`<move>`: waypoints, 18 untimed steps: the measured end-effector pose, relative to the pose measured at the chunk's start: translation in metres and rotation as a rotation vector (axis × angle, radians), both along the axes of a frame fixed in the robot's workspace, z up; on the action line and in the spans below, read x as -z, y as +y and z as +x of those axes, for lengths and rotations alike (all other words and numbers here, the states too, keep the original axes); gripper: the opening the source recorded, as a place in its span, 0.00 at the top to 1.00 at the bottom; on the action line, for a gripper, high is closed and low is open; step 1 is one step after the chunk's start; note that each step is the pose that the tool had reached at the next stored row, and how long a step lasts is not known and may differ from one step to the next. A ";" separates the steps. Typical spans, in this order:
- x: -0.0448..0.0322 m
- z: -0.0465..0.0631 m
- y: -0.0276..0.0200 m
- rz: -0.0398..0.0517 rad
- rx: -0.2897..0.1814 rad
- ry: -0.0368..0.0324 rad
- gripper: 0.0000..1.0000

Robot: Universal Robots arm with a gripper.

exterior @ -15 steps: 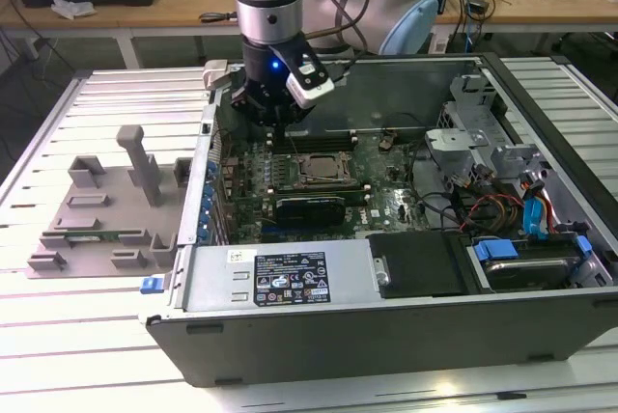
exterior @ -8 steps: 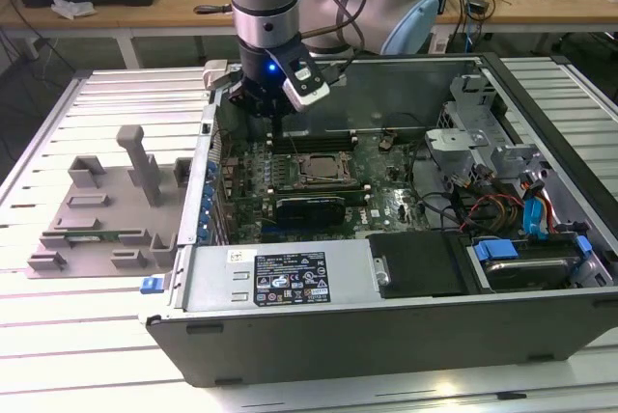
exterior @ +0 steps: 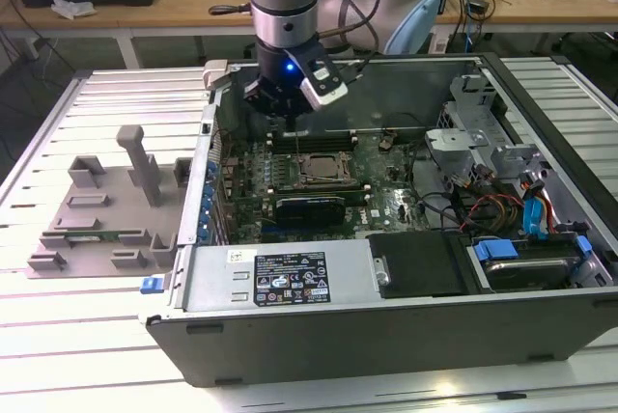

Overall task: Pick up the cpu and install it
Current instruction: 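Install the first cpu locking lever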

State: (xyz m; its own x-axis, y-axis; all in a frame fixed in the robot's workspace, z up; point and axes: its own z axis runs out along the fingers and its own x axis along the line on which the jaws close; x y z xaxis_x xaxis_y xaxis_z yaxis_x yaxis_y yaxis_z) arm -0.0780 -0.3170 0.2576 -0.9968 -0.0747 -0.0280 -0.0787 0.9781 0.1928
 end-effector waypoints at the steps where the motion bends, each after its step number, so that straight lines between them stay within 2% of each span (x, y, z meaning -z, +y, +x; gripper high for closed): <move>1: 0.0001 0.007 -0.0001 -0.0001 0.000 0.0002 0.89; 4: 0.0005 0.023 -0.0002 0.0000 0.000 0.0003 0.89; 5: 0.0004 0.024 -0.0002 -0.0001 0.000 0.0006 0.89; 11: 0.0024 0.025 -0.0002 0.0003 0.000 0.0004 0.89; 14: 0.0066 0.025 -0.0002 0.0002 0.000 -0.0006 0.89; 18: 0.0162 0.025 -0.0003 0.0002 0.000 -0.0134 0.89</move>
State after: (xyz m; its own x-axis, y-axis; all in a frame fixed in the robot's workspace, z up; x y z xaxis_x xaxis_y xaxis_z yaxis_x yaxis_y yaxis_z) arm -0.0533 -0.3172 0.2414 -0.9964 -0.0746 -0.0413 -0.0811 0.9780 0.1919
